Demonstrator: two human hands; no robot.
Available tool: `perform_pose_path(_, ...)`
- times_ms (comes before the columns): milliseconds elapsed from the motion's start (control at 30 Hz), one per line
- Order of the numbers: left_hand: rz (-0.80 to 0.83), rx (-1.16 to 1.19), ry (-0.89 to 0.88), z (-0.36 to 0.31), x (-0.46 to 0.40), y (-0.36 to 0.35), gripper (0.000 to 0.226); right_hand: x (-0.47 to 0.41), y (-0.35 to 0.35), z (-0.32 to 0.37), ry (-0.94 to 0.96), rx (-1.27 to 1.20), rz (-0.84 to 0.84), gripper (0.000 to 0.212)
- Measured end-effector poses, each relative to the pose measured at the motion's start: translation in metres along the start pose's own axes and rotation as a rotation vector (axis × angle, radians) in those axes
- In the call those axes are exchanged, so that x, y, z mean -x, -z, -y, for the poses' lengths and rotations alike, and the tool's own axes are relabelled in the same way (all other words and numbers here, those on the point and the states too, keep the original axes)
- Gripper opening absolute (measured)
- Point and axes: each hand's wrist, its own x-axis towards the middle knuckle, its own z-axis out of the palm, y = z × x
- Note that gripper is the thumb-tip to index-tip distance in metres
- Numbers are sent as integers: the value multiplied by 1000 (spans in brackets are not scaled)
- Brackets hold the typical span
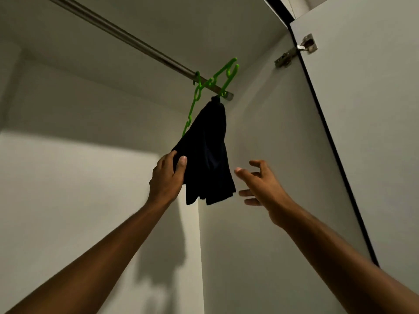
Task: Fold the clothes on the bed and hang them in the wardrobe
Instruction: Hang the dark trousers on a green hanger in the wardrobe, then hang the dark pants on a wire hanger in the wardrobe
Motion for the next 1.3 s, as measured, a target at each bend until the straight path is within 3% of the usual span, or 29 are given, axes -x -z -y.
perform_pose_path(167,-116,18,-165,-55,75,-8,65,52,46,-1,25,241,-30,66)
perform_pose_path(367,154,-147,-352,-139,199,-41,59,159,118,-21,136,1001,-36,65)
perform_pose_path(467,333,-217,-324,-185,273,-55,61,226,160,-44,104,1228,36,66)
perform_pose_path(733,905,-130,-178,-291,529,-71,60,464,258,-108,-277,1324,220,62)
perform_pose_path(967,1477,-44,-242,-403,741,-46,64,722,338,-118,-871,1333,362,65)
perform_pose_path(1100,1695,39,-385,-457,814,-34,66,811,364,-92,-1145,1266,289,69)
perform_pose_path(1300,1810,222,-600,-548,876,-38,67,898,411,-49,-1422,1251,10,66)
